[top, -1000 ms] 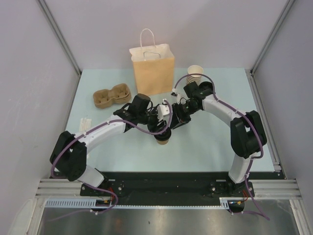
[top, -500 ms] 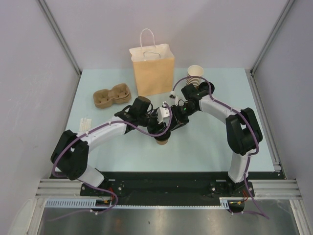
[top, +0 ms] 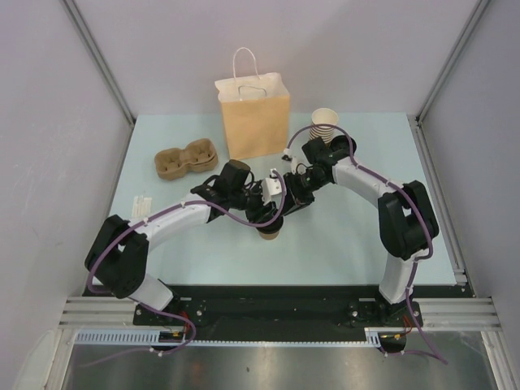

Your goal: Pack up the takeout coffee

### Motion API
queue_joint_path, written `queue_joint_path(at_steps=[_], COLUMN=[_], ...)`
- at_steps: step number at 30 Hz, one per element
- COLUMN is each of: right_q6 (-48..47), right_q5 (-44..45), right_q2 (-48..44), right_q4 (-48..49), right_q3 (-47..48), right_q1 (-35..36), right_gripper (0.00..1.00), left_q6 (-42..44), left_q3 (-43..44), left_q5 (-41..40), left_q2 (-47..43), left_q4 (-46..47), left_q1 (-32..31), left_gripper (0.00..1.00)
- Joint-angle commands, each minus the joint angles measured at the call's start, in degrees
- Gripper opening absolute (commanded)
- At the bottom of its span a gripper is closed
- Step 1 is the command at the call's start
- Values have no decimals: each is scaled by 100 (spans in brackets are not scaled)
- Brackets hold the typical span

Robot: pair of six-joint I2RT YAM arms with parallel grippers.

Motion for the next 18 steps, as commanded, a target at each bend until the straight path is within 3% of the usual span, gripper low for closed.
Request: queue_joint_path(at_steps=[1, 12, 18], right_q6=[15, -169, -354], right_q5=[20, 327, 538], right_q2=[-362, -21, 508], right_q4=[76, -20, 23], right_q3=[65, 57, -180], right_q1=[-17, 79, 88], right_gripper=[23, 21, 12], left_q6=[176, 185, 176], left_q3=[-68, -59, -120], left_q5=[33, 33, -28], left_q2=[159, 211, 308], left_q4=[-137, -181, -172], left_q1=[-41, -41, -41], left_gripper=[52, 51, 46])
